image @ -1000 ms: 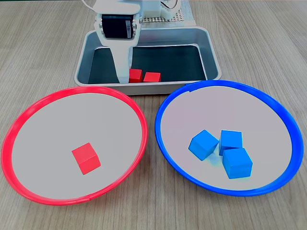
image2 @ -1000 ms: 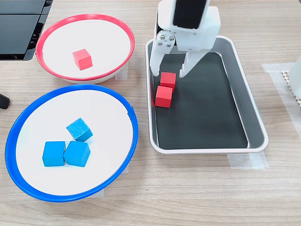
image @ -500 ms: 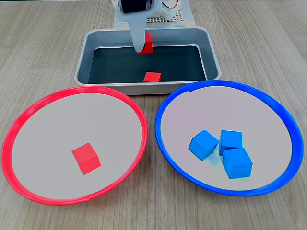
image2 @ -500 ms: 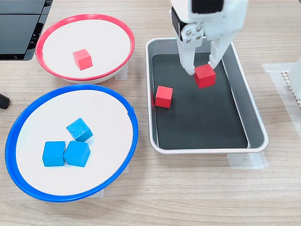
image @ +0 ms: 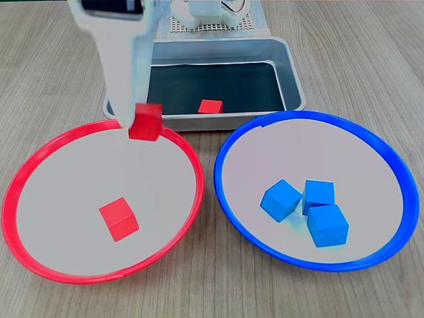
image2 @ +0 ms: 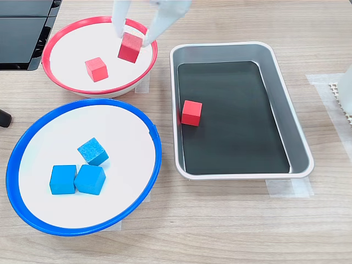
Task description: Move six blocks tray to matching dishes
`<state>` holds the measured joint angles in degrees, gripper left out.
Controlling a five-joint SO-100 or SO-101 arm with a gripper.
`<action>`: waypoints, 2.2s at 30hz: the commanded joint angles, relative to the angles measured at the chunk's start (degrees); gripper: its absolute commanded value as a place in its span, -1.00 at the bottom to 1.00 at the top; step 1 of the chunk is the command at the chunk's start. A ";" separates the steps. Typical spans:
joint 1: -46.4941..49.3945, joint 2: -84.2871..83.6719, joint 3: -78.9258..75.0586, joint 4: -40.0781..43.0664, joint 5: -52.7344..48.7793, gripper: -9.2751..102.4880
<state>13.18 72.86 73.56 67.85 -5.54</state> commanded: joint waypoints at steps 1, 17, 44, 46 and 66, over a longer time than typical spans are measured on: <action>0.00 -2.72 -3.52 -2.29 -0.62 -0.63; -1.14 33.49 38.85 -8.79 -67.50 -0.84; -11.69 60.29 86.66 -47.37 -85.78 -0.51; -11.07 59.15 86.22 -48.25 -86.57 -0.51; -6.15 45.79 79.98 -55.02 -90.53 -0.52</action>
<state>6.68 119.09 155.48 13.80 -95.89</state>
